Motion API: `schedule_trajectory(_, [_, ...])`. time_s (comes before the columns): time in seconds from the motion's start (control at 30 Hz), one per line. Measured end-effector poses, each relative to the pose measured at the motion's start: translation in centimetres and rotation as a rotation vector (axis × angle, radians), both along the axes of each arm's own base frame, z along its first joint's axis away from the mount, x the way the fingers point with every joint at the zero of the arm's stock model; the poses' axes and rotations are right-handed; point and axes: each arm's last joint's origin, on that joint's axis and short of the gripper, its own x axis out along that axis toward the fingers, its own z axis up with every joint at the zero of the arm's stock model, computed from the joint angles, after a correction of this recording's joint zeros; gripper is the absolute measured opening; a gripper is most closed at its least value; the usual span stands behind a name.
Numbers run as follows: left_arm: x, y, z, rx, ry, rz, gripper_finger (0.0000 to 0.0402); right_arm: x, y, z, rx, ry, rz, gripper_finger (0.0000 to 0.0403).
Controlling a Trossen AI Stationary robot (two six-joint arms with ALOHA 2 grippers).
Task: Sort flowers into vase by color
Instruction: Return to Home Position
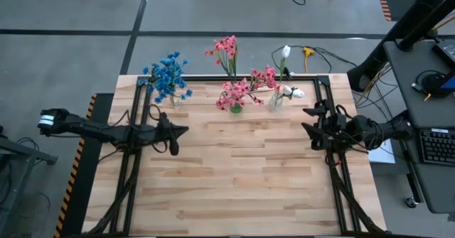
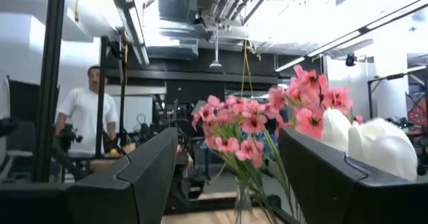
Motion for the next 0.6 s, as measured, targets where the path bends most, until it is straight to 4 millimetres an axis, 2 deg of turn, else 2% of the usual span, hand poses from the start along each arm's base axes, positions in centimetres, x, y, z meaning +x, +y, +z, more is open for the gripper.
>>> schedule_trajectory(0.37, [0.7, -0.3, -1.8, 0.042, 0.159, -0.101, 0.0, 0.5, -0.1, -2.3, -0.018, 0.245, -0.058, 0.0254])
schedule_trajectory(0.47, [1.4, -0.7, -1.5, 0.108, 0.127, -0.226, 0.0, 0.5, -0.1, -2.7, -0.051, 0.291, -0.08, 0.0254])
schedule_trajectory(0.6, [1.8, -0.7, -1.7, 0.14, 0.124, -0.226, 0.0, 0.6, -0.4, -2.9, -0.023, 0.319, -0.158, 0.0254])
